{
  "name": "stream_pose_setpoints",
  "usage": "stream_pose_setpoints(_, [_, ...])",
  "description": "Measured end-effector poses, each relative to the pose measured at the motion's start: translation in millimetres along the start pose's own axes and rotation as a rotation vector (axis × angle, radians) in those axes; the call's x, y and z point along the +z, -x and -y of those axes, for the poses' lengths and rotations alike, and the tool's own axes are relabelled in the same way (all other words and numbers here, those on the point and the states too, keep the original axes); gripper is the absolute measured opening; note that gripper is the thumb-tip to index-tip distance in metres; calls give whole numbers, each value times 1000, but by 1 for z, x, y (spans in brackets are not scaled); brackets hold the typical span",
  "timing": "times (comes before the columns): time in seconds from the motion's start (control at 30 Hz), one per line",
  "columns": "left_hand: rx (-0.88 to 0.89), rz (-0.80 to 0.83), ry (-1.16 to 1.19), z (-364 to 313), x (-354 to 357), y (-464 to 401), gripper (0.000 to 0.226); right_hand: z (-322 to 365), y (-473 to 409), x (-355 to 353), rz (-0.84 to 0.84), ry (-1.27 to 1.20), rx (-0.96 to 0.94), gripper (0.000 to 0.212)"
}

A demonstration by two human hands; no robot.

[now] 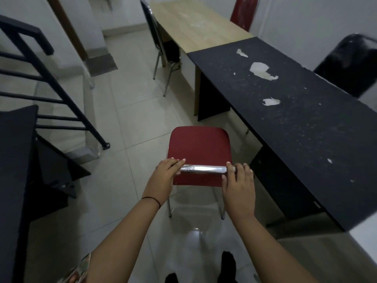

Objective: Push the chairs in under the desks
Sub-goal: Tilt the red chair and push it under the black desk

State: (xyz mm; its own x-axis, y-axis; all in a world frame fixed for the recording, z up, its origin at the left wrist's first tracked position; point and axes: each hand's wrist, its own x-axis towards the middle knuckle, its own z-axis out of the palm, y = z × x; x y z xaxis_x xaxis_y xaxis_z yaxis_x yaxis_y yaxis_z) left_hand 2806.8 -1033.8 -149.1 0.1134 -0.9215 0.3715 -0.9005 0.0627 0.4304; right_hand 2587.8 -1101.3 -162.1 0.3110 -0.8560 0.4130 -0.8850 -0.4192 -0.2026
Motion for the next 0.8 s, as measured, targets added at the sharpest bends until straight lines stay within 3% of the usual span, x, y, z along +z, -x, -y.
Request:
stream_pose_setpoints(0.17, [59, 52, 42, 15, -9, -6, 56, 11, 0, 7, -56, 24, 27, 41])
stream_pose_setpoints(0.53, [-189, 43, 66, 107, -52, -68, 29, 100, -43, 50, -148, -24, 30, 35])
stream_pose_setpoints(0.6, [-142, 60, 12, 124, -59, -75, 28, 114, -53, 59, -177, -15, 5, 34])
stream_pose_setpoints(0.8, [238, 141, -140, 156, -61, -76, 37, 127, -52, 71, -175, 111, 6, 38])
